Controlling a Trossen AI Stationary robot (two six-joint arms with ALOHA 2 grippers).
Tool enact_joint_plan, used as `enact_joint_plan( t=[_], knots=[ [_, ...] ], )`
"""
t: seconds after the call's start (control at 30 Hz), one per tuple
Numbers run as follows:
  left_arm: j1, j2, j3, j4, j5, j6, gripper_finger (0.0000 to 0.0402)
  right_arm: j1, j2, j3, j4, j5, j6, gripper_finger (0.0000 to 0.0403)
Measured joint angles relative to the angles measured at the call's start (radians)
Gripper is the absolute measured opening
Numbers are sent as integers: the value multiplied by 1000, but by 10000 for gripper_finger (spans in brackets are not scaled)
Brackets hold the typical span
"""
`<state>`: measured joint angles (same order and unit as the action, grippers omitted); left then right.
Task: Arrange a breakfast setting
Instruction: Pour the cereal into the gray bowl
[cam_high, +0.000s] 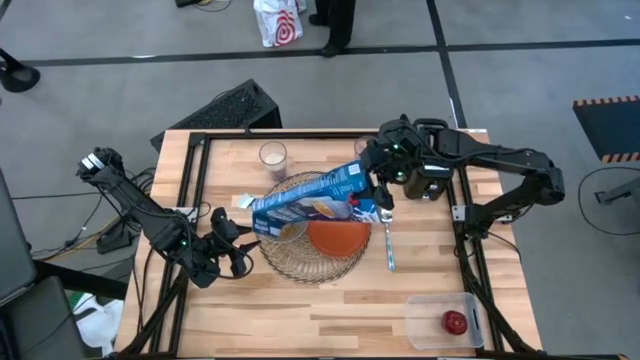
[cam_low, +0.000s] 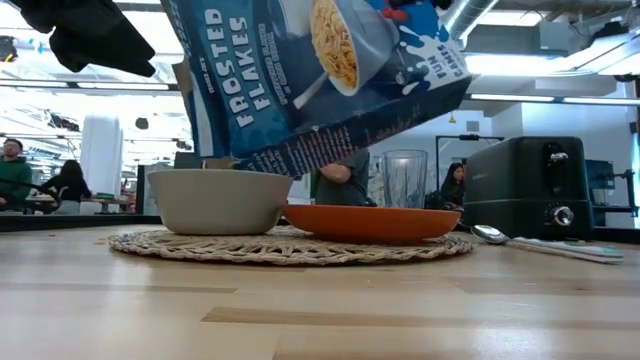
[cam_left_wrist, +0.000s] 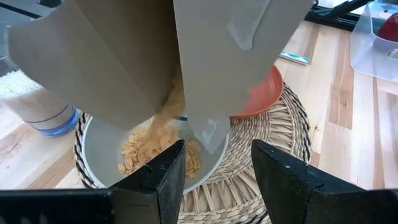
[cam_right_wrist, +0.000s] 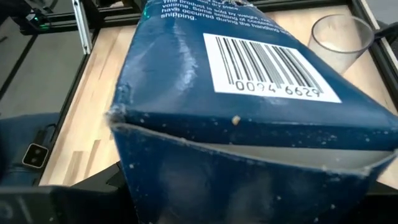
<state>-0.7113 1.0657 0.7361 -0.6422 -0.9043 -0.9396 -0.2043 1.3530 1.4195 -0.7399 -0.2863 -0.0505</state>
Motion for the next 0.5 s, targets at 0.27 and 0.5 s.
enact_joint_plan(
  t=[0.27, 0.5],
  knots=[
    [0, 0, 0, 2, -3, 0, 169, -23, -144, -203, 165, -26, 51, 307],
    [0, 0, 0, 5, -21, -5, 169, -24, -188, -222, 175, -29, 61, 306]
  ],
)
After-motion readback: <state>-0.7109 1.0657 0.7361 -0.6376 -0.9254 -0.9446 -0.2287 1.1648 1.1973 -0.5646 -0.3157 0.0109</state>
